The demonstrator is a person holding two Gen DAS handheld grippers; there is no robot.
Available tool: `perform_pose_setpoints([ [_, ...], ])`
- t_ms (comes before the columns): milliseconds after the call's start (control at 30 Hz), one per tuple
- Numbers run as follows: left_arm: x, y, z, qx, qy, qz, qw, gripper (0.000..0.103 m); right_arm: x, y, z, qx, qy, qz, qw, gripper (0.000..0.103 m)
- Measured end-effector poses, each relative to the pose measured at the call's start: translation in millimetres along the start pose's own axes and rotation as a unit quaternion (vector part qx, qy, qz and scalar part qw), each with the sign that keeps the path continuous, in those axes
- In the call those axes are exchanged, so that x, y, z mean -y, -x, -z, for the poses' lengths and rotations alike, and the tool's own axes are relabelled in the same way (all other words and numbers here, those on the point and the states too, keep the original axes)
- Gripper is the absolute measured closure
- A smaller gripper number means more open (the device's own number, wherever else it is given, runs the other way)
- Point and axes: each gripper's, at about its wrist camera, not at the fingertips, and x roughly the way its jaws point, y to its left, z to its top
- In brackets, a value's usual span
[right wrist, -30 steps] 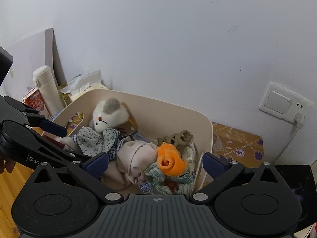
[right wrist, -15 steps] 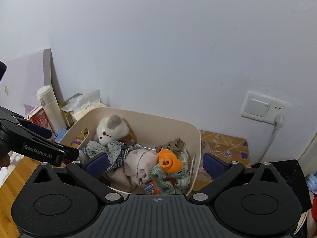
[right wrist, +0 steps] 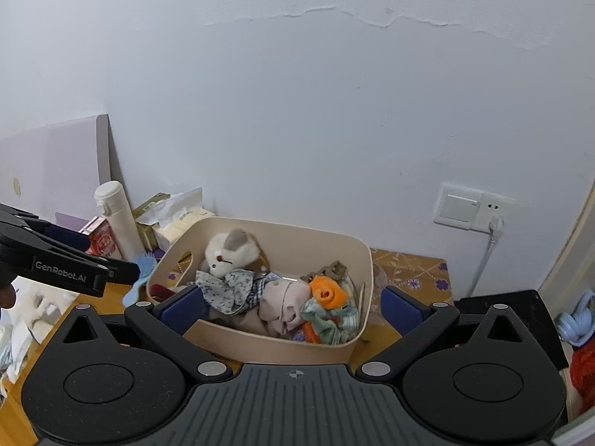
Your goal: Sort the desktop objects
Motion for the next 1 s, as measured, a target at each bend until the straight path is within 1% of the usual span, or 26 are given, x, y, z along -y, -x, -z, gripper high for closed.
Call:
perform_pose_setpoints([
  [300,-19,42,27,0.010,0.010,0.004,0.9999,0.019,-20,48,11,0.011,-0.008,0.028,0.999,0.000],
  [467,-25,65,44,0.016,-0.001,0.003,0.9999,0.019,-30,76,20,0.018,-0.021,0.041,0.999,0.000],
  [633,-30,86,58,0.026,-0.003,0.009,0.9996,0.019,-41,103,32,0.028,-0.020,0.059,0.998,0.000],
  [800,-33,107,72,0.034,-0.009,0.009,0.9993,0.019,-51,127,42,0.035,-0.030,0.067,0.997,0.000],
  [900,-37,124,78,0.046,0.009,0.013,0.9988,0.019,-56,139,47,0.036,-0.034,0.071,0.996,0.000],
  [1000,-39,143,82,0.056,0.016,0.016,0.9981,0.019,-59,148,53,0.037,-0.042,0.076,0.996,0.000],
])
